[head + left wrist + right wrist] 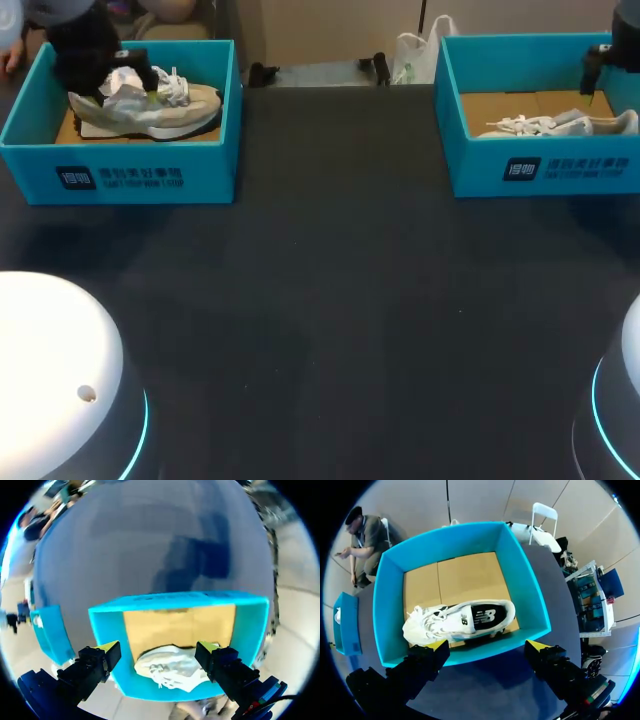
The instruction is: Take the shoe out of the shoebox, open the shoe tongue, remove and reinsert the insole, then place the shoe into the shoebox
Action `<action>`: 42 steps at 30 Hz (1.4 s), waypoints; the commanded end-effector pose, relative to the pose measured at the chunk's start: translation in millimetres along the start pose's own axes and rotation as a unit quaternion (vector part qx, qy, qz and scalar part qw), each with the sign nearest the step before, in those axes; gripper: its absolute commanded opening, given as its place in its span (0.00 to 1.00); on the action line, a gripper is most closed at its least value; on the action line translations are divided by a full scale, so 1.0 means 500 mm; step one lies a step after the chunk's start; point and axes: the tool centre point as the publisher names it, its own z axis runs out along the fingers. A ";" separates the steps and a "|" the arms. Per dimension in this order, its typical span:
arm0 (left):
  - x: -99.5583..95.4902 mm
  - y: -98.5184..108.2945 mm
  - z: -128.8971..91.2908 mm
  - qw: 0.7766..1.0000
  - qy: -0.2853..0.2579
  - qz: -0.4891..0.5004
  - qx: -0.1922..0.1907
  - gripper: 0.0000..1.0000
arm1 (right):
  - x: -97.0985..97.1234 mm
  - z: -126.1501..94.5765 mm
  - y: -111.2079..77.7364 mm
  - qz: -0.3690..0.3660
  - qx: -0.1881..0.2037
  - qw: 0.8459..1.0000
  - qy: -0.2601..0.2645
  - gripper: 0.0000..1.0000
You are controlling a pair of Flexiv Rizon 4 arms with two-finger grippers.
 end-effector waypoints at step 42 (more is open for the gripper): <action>0.215 0.169 0.044 0.991 0.088 0.100 -0.019 1.00 | 0.000 0.000 -0.001 0.000 -0.001 1.000 0.000 1.00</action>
